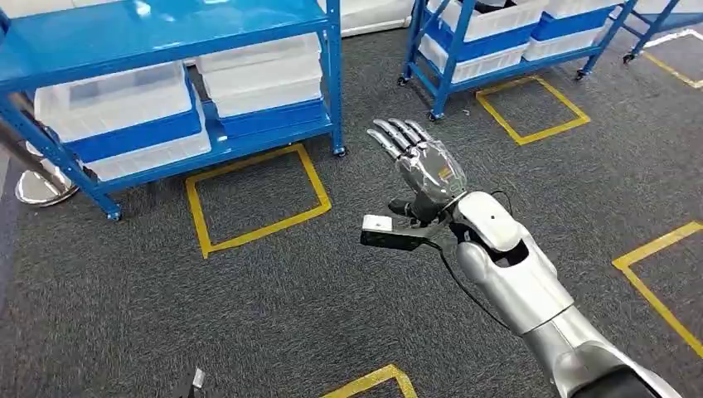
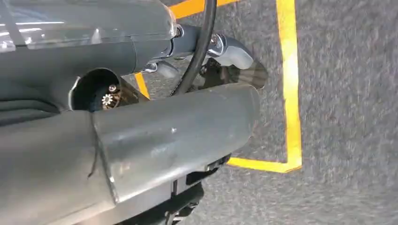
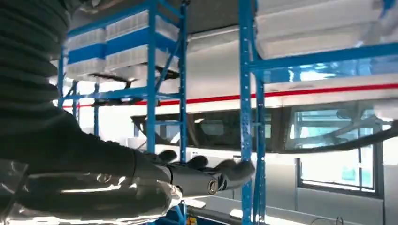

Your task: Take the parts from the cabinet and place them on the table.

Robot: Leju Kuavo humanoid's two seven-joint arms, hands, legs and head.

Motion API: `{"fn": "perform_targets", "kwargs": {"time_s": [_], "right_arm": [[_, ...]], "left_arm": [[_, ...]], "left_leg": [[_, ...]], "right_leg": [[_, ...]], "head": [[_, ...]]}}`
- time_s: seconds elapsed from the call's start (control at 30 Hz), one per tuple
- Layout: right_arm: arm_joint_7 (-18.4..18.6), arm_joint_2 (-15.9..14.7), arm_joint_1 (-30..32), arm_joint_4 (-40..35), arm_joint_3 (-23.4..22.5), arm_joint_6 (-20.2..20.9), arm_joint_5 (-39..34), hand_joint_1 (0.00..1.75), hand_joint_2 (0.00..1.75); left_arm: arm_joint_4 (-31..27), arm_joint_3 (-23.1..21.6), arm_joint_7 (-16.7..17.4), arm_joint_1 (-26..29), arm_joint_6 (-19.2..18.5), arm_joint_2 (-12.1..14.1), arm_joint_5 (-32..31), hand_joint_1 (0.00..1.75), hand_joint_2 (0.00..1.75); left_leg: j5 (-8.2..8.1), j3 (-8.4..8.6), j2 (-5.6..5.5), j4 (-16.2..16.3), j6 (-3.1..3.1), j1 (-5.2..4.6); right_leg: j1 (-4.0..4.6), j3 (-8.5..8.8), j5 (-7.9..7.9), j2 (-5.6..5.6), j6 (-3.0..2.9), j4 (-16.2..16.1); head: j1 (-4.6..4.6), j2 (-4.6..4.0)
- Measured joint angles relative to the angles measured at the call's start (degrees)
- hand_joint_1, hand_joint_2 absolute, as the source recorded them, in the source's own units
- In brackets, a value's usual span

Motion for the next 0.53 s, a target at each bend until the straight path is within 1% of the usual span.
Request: {"fn": "perform_targets", "kwargs": {"time_s": [0.03, 0.07, 0.1, 0.13, 0.17, 0.2, 0.27, 0.3, 0.33, 0.4, 0.43, 0.47, 0.5, 0.53], "right_arm": [[0.0, 0.0, -0.1, 0.0, -0.1, 0.1, 0.0, 0.00, 0.00], [-0.1, -0.1, 0.0, 0.1, -0.1, 0.1, 0.0, 0.00, 0.00], [-0.2, -0.4, 0.3, 0.2, -0.1, 0.2, 0.0, 0.00, 0.00], [-0.2, -0.5, 0.5, 0.4, -0.1, 0.2, 0.0, 0.00, 0.00], [-0.2, -0.6, 0.7, 0.5, -0.1, 0.2, 0.0, 0.00, 0.00], [-0.3, -0.6, 0.7, 0.6, -0.1, 0.2, 0.0, 0.00, 0.00], [-0.3, -0.8, 0.4, 0.6, -0.2, 0.2, 0.0, 0.00, 0.00], [-0.3, -0.8, 0.5, 0.6, -0.3, 0.2, 0.0, 0.00, 0.00], [-0.4, -0.8, 0.4, 0.7, -0.2, 0.3, 0.0, 0.00, 0.00], [-0.4, -0.8, 0.5, 0.7, -0.3, 0.3, 0.0, 0.00, 0.00], [-0.4, -0.9, 0.4, 0.7, -0.3, 0.3, 0.0, 0.00, 0.00], [-0.3, -0.9, 0.4, 0.7, -0.3, 0.3, 0.0, 0.00, 0.00], [-0.4, -0.9, 0.3, 0.7, -0.3, 0.3, 0.0, 0.00, 0.00], [-0.4, -0.9, 0.2, 0.7, -0.3, 0.3, 0.0, 0.00, 0.00]], "left_arm": [[0.0, 0.0, 0.0, -0.2, 0.0, 0.0, 0.0, 0.00, 0.00], [0.0, 0.0, 0.0, -0.5, 0.0, 0.0, 0.0, 0.00, 0.00], [0.0, 0.0, 0.0, -0.6, 0.0, -0.1, 0.0, 0.00, 0.00], [0.0, 0.0, 0.0, -0.6, 0.0, -0.1, -0.1, 0.00, 0.00], [0.0, 0.0, 0.0, -0.4, 0.0, -0.1, -0.1, 0.00, 0.00], [0.0, 0.0, 0.0, -0.1, 0.0, -0.1, -0.1, 0.00, 0.00], [0.0, 0.0, 0.0, -0.1, 0.0, -0.2, -0.1, 0.00, 0.00], [0.0, 0.0, 0.0, 0.0, 0.0, -0.2, -0.1, 0.00, 0.00], [0.0, 0.0, 0.0, -0.3, 0.0, -0.2, -0.1, 0.00, 0.00], [0.0, 0.0, 0.0, -0.2, 0.0, -0.2, -0.1, 0.00, 0.00], [0.0, 0.0, 0.0, -0.1, 0.0, -0.2, -0.1, 0.00, 0.00], [0.0, 0.0, 0.1, 0.0, 0.0, -0.2, -0.1, 0.00, 0.00], [0.0, 0.0, 0.0, 0.0, 0.0, -0.2, -0.1, 0.00, 0.00], [0.0, 0.0, 0.0, -0.2, 0.0, -0.2, -0.1, 0.00, 0.00]], "left_leg": [[-0.16, 0.11, -0.40, 0.0, 0.25, 0.01], [-0.32, 0.28, -0.88, 0.0, 0.48, 0.00], [-0.52, 0.46, -1.38, 0.1, 0.64, -0.03], [-0.75, 0.72, -1.91, 0.1, 0.60, -0.03], [-1.06, 1.11, -2.32, 0.2, 0.49, -0.03], [-1.48, 1.59, -2.65, 0.3, 0.39, -0.03], [-2.31, 2.56, -3.18, 0.5, 0.07, -0.02], [-2.59, 2.49, -3.32, 0.6, -0.16, -0.04], [-2.74, 2.31, -3.58, 1.0, -0.44, -0.36], [-2.71, 2.18, -3.71, 0.5, -0.98, -0.12], [-2.79, 2.33, -3.74, 0.4, -1.31, -0.08], [-3.33, 2.17, -3.54, 0.7, -1.74, -0.11], [-4.00, 1.88, -2.83, 2.1, -2.14, -0.09], [-5.55, 0.24, -2.49, 5.4, -2.42, 0.03]], "right_leg": [[-0.07, -2.33, -1.71, 2.02, 0.04, 4.2], [-0.13, -5.39, -3.54, 2.97, 0.17, 9.4], [-0.12, -8.27, -4.68, 3.28, 0.26, 13.8], [-0.11, -10.44, -4.48, 3.38, 0.29, 16.3], [-0.11, -11.30, -2.66, 3.40, 0.22, 15.9], [-0.12, -10.70, 0.49, 3.40, 0.06, 12.8], [-0.11, -7.17, 7.68, 3.51, -0.43, 2.1], [-0.06, -6.39, 7.41, 3.88, -0.69, 0.4], [0.21, -5.66, 7.11, 4.04, -0.78, -1.2], [0.33, -5.94, 6.75, 4.02, -1.32, -1.0], [0.28, -5.87, 6.71, 4.04, -1.60, -1.2], [-0.30, -5.27, 6.90, 3.95, -2.09, -1.8], [-0.20, -4.82, 6.76, 3.90, -2.31, -2.1], [-0.20, -4.57, 6.61, 3.75, -2.62, -2.1]], "head": [[0.07, 0.00], [0.07, 0.00], [0.07, 0.00], [0.07, 0.00], [0.07, 0.00], [0.07, 0.00], [0.09, 0.00], [0.04, 0.00], [0.09, 0.00], [0.09, 0.00], [0.04, 0.00], [0.04, 0.00], [0.04, 0.00], [-0.07, 0.00]]}}
